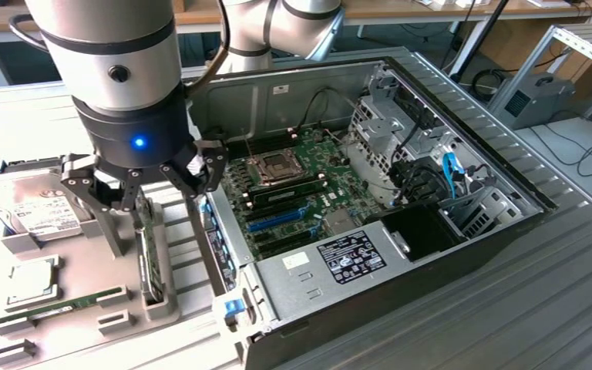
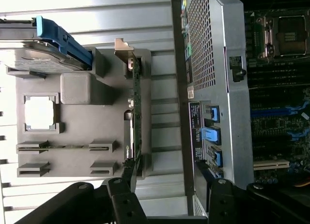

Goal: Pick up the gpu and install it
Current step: 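Pick up the gpu and move the gpu toward the slot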

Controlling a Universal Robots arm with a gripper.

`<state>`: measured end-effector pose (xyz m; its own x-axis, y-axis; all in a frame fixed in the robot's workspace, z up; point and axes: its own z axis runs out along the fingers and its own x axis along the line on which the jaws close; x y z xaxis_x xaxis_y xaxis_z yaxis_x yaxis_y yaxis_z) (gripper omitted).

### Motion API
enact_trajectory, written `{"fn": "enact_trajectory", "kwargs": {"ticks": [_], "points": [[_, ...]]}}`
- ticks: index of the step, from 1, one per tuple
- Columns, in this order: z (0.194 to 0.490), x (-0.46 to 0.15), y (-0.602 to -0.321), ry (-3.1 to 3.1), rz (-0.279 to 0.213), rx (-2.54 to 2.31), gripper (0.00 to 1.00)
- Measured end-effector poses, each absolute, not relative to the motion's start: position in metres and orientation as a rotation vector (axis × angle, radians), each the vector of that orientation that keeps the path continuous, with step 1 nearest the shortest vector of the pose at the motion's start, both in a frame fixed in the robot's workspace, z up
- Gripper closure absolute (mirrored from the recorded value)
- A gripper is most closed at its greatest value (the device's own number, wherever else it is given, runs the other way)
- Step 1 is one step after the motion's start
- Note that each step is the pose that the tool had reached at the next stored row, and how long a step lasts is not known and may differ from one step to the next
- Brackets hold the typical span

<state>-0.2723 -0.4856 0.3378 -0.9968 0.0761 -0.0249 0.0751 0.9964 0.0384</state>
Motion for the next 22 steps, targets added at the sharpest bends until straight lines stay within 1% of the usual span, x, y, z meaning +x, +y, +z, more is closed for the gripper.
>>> {"fn": "enact_trajectory", "kwargs": {"ticks": [22], "points": [[0.323, -0.28, -0.486, 3.112, 0.058, 0.118, 0.4]]}}
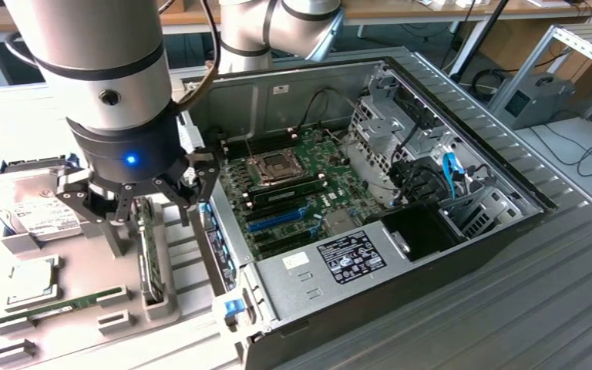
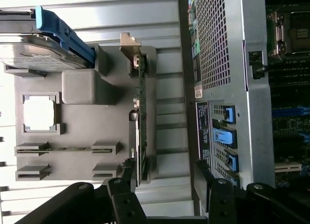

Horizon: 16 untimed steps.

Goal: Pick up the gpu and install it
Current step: 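Pick up the gpu and move the gpu toward the slot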

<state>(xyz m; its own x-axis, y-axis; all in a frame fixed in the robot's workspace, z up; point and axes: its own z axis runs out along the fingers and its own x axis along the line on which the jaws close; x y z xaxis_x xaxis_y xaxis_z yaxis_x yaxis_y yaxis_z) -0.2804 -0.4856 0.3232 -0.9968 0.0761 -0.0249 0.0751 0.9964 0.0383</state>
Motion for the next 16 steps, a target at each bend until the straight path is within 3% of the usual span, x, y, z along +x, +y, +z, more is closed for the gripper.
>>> {"fn": "enact_trajectory", "kwargs": {"ticks": [16], "points": [[0.31, -0.287, -0.485, 3.112, 0.058, 0.118, 0.4]]}}
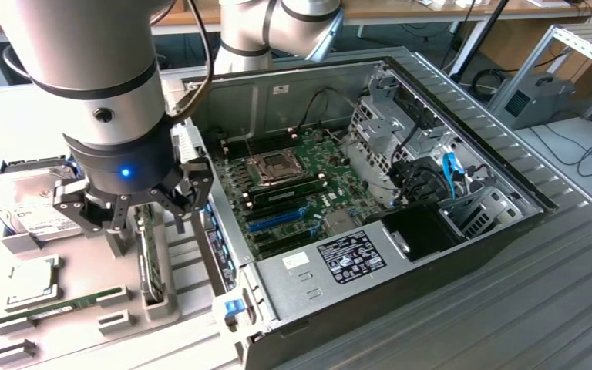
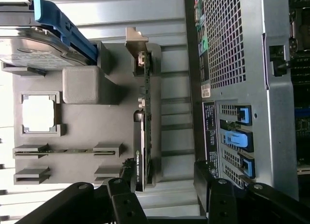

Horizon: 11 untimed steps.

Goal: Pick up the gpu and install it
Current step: 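Pick up the gpu and move the gpu toward the slot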

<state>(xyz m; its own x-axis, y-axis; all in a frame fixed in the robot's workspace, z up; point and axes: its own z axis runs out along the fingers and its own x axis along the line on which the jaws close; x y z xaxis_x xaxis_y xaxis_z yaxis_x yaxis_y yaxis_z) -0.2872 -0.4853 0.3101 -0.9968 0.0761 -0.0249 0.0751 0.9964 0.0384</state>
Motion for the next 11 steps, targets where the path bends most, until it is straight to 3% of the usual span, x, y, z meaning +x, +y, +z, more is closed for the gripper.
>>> {"fn": "enact_trajectory", "kwargs": {"ticks": [11], "points": [[0.298, -0.294, -0.476, 3.112, 0.058, 0.118, 0.4]]}}
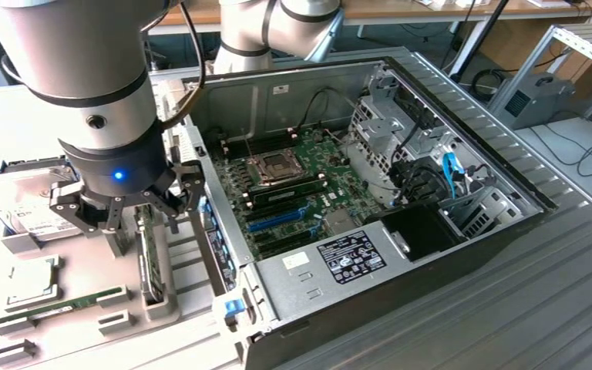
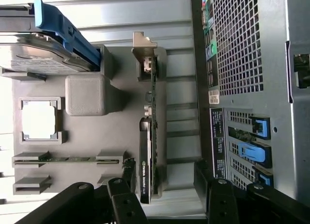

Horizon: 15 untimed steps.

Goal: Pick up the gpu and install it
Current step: 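Pick up the gpu and move the gpu toward the slot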

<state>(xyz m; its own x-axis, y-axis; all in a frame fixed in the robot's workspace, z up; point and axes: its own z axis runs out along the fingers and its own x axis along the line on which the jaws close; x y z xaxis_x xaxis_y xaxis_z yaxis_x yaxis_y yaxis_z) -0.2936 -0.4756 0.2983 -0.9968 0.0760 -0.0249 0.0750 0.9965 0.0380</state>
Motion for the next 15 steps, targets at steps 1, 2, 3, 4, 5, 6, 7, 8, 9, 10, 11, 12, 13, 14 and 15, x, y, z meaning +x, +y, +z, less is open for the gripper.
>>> {"fn": "enact_trajectory", "kwargs": {"ticks": [1, 2, 3, 4, 5, 6, 7, 8, 9, 10, 11, 12, 13, 14, 15], "points": [[0.297, -0.294, -0.475, 3.112, 0.058, 0.118, 0.4], [0.296, -0.295, -0.474, 3.112, 0.058, 0.118, 0.4], [0.295, -0.297, -0.474, 3.112, 0.058, 0.118, 0.4], [0.294, -0.298, -0.473, 3.112, 0.058, 0.118, 0.4], [0.293, -0.298, -0.473, 3.112, 0.058, 0.118, 0.4], [0.292, -0.299, -0.472, 3.112, 0.058, 0.118, 0.4], [0.291, -0.3, -0.472, 3.112, 0.058, 0.118, 0.4], [0.29, -0.3, -0.472, 3.112, 0.058, 0.118, 0.4], [0.289, -0.301, -0.471, 3.112, 0.057, 0.118, 0.4], [0.288, -0.301, -0.471, 3.112, 0.057, 0.118, 0.4], [0.287, -0.301, -0.47, 3.112, 0.057, 0.118, 0.4], [0.286, -0.302, -0.47, 3.112, 0.057, 0.118, 0.4], [0.285, -0.302, -0.469, 3.113, 0.057, 0.118, 0.4], [0.284, -0.302, -0.468, 3.113, 0.057, 0.118, 0.4], [0.283, -0.303, -0.468, 3.112, 0.057, 0.118, 0.4]]}}
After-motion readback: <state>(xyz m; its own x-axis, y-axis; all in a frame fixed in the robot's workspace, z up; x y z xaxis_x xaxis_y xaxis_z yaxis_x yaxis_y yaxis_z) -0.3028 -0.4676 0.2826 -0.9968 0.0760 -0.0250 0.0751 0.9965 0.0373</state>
